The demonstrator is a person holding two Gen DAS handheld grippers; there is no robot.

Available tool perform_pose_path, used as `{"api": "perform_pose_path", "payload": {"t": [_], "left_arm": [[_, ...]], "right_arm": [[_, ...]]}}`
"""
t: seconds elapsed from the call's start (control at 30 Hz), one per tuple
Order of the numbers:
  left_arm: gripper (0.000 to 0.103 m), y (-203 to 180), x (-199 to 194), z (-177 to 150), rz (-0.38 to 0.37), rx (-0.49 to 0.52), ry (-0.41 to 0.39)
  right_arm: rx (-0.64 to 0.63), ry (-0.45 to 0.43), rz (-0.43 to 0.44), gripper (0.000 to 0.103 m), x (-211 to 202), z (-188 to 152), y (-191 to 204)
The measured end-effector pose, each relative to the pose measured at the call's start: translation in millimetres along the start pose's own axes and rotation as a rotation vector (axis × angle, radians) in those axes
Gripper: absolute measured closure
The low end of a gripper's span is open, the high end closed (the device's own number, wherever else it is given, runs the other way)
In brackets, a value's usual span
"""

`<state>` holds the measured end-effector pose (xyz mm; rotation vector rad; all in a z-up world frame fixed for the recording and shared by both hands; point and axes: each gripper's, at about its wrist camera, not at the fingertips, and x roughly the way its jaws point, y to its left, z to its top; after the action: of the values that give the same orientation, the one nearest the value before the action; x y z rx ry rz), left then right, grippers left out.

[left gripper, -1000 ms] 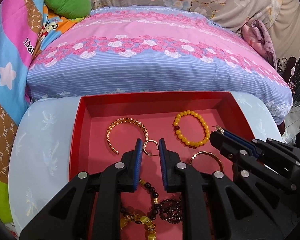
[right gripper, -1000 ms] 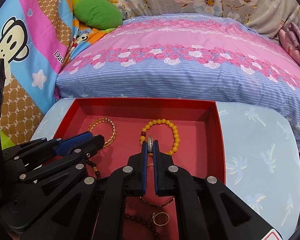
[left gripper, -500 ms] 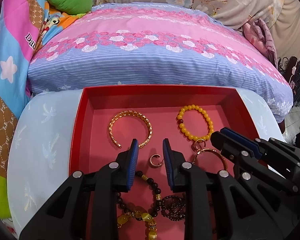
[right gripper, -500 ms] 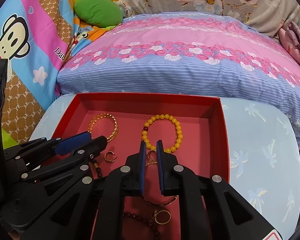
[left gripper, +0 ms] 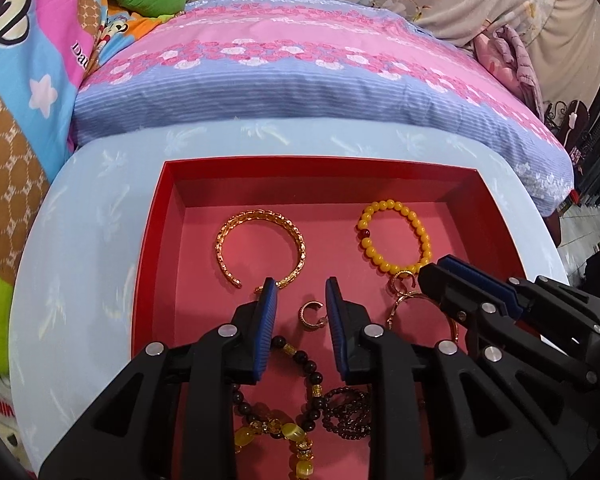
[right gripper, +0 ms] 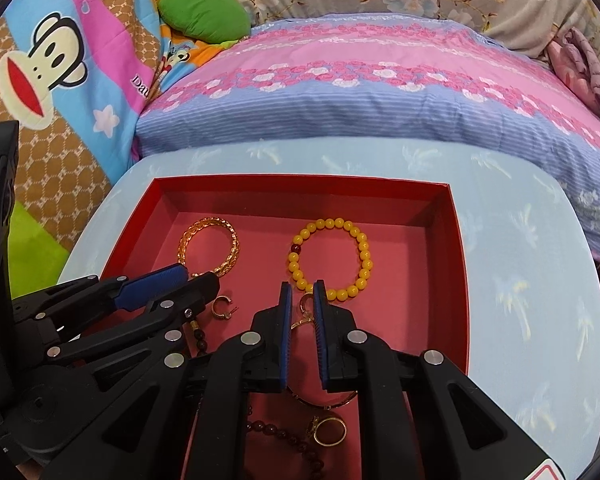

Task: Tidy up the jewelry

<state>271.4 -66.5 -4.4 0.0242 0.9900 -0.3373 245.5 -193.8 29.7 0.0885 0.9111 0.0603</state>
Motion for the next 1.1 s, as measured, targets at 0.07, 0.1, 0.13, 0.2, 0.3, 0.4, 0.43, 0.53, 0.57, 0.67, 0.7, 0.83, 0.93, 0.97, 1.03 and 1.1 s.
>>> {"api": "perform_pose_path", "payload": {"t": [0.07, 0.1, 0.13, 0.2, 0.3, 0.4, 0.43, 0.53, 0.57, 0.67, 0.7, 0.83, 0.93, 0.97, 1.03, 1.1], "left_arm": [[0.079, -3.5, -6.9, -14.0, -0.005, 0.004, 0.01], [0.079, -5.0, -10.3, -19.4, -0.003, 0.008, 0.008], [0.079, -6.7, -14.2, -23.9, 0.003, 0.012, 0.003], [0.079, -9.9, -23.0, -32.2, 0.019, 0.017, -0.012], [0.079, -11.2, -34.0, -37.4, 0.033, 0.009, -0.02], [0.078, -13.0, -51.0, -42.1, 0.067, 0.009, -0.044], [0.075, -13.7, -55.9, -43.9, 0.08, 0.007, -0.049], [0.062, -14.4, -68.1, -50.0, 0.119, 0.009, -0.057], [0.057, -14.5, -71.8, -52.6, 0.133, 0.011, -0.059], [0.05, -12.2, -81.0, -59.0, 0.15, 0.003, -0.068], [0.048, -12.3, -83.7, -60.2, 0.15, -0.001, -0.069], [0.033, -11.2, -91.8, -65.6, 0.179, -0.014, -0.075], [0.029, -11.8, -97.1, -70.4, 0.193, -0.009, -0.083], [0.028, -11.4, -98.5, -72.0, 0.195, -0.013, -0.083], [0.025, -10.9, -101.4, -74.9, 0.198, -0.019, -0.085], [0.023, -10.6, -103.7, -78.4, 0.197, -0.027, -0.084]], "right_arm": [[0.006, 0.01, 0.003, 0.091, -7.0, -13.9, 0.8], [0.01, 0.018, 0.007, 0.091, -10.6, -21.4, 1.5], [0.015, 0.024, 0.011, 0.091, -13.3, -26.1, 1.5], [0.018, 0.026, 0.01, 0.089, -19.5, -33.5, 2.4], [0.017, 0.019, -0.005, 0.082, -33.1, -41.1, 5.4], [0.003, -0.005, -0.012, 0.078, -49.7, -47.4, 11.6], [-0.003, -0.013, -0.019, 0.077, -55.1, -49.8, 13.8], [-0.01, -0.016, -0.042, 0.075, -66.6, -57.3, 16.7], [-0.004, -0.015, -0.042, 0.074, -69.9, -59.2, 16.2], [0.023, -0.02, -0.052, 0.063, -80.0, -63.7, 12.0], [0.028, -0.024, -0.054, 0.059, -82.5, -64.8, 10.9], [0.049, -0.03, -0.064, 0.053, -92.5, -69.0, 6.1], [0.055, -0.04, -0.078, 0.045, -99.2, -71.3, 4.5], [0.057, -0.042, -0.082, 0.042, -101.2, -72.3, 4.0], [0.056, -0.049, -0.094, 0.039, -105.1, -74.5, 3.6], [0.054, -0.058, -0.107, 0.036, -108.9, -77.3, 3.3]]}}
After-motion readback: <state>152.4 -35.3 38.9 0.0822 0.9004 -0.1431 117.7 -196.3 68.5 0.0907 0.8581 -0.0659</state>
